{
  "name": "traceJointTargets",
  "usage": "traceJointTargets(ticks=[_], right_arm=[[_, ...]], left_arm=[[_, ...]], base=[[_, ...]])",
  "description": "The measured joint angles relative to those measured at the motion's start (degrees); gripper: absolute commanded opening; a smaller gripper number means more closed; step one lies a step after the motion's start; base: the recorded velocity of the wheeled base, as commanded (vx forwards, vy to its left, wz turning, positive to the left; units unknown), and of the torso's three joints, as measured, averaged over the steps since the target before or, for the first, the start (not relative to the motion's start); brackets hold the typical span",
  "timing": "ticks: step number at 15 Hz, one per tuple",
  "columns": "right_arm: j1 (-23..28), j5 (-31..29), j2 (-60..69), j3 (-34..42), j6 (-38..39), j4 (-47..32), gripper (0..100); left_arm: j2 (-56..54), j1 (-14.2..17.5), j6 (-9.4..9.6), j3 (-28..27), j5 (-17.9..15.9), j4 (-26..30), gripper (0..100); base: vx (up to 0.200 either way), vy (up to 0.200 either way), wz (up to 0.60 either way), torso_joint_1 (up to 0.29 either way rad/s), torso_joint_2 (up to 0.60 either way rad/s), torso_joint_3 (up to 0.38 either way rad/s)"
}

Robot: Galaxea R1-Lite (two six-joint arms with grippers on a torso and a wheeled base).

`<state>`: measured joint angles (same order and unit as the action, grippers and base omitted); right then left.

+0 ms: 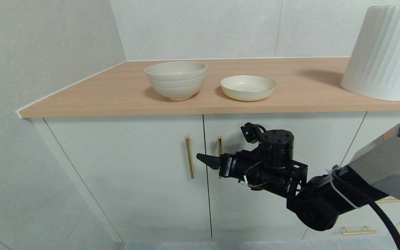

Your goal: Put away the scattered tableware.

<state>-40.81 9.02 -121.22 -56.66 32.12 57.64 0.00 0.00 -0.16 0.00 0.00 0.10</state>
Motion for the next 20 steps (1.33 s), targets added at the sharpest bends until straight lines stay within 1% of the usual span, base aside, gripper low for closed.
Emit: traceJointTargets(ticks=[6, 9, 12, 16, 20], right_arm=[[-1.4, 0.4, 0.9, 0.9, 1.5, 0.0, 100], [-1.5, 4.7, 2.8, 3.5, 1.5, 0.0, 100], [-1.5, 11.1, 5.9, 7.1, 1.5, -0.1, 100], [-1.4, 18.0, 10.1, 11.4, 1.5, -0.3, 100], [-1.2, 19.7, 13.6, 13.9, 1.4, -0.4, 100]], left_arm=[[0.0, 0.0, 0.0, 0.0, 0.0, 0.0, 100], [0.0, 0.0, 0.0, 0.0, 0.0, -0.1, 100], [0.0, 0.0, 0.0, 0.0, 0.0, 0.0, 100], [0.0, 0.0, 0.0, 0.0, 0.0, -0.1, 100], [0.0, 0.0, 0.0, 0.0, 0.0, 0.0, 100]], base=[[0.0, 0.0, 0.0, 0.0, 0.0, 0.0], [0.0, 0.0, 0.0, 0.0, 0.0, 0.0], [0.0, 0.0, 0.0, 0.0, 0.0, 0.0], [0.0, 0.0, 0.0, 0.0, 0.0, 0.0], [0.0, 0.0, 0.0, 0.0, 0.0, 0.0]])
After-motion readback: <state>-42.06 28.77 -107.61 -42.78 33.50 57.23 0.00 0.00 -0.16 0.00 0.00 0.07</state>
